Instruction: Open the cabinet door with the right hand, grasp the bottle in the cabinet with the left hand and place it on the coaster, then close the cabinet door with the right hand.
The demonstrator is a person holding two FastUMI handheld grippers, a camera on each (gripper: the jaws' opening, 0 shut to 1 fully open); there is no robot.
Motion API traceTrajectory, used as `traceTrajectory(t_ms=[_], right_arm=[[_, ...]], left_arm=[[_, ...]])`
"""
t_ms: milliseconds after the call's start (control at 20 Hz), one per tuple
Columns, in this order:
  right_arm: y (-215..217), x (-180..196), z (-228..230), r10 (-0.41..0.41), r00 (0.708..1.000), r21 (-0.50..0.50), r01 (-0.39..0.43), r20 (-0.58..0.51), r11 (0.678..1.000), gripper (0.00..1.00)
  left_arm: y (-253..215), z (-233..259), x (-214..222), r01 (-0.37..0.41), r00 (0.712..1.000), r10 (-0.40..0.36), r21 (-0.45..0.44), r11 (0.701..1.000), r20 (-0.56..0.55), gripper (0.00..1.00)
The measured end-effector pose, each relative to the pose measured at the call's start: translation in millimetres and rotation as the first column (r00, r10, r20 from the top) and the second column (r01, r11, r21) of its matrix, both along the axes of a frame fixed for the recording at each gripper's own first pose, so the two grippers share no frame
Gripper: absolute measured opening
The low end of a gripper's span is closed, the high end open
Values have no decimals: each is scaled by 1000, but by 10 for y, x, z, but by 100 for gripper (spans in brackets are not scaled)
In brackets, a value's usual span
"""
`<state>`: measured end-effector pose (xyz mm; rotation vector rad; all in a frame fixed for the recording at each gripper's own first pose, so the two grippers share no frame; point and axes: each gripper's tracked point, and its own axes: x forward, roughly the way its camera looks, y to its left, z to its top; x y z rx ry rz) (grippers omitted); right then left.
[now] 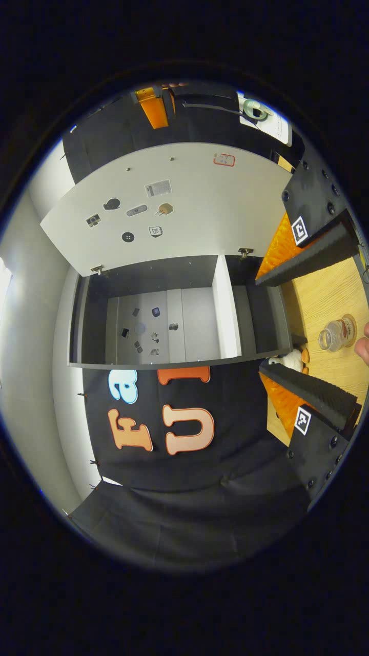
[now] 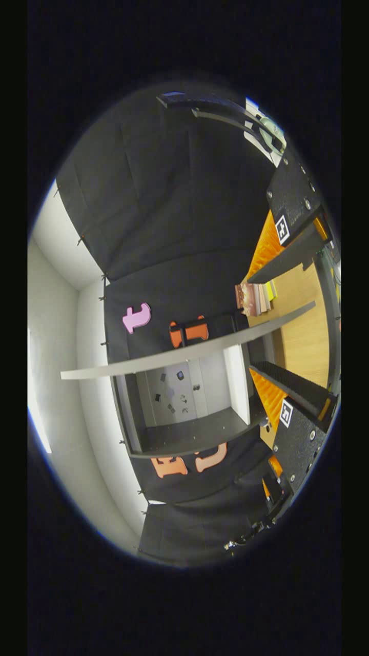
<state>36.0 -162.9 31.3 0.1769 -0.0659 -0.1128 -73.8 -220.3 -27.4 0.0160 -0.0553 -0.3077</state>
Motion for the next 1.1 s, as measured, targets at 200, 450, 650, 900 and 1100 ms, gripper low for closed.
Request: traceTrajectory(t_ms=[200,450,650,900,1100], right_arm=[[-359,190,91,-19,1000,-11,20,14,1000,94],[-446,420,74,15,1000,-3,-15,11,1000,94],[-453,535,69,44,999,1,-44,12,999,94],[-395,667,55,57,998,-22,-56,9,998,94],[-281,646,74,49,999,-57,-48,14,997,93]], left_arm=[[118,67,25,-24,1000,24,30,999,7,96],[252,120,74,-64,998,63,51,997,11,98],[336,61,121,-95,995,97,66,993,-18,98],[359,3,241,-98,994,102,76,992,-40,98],[443,26,366,-97,994,100,72,993,-39,98]])
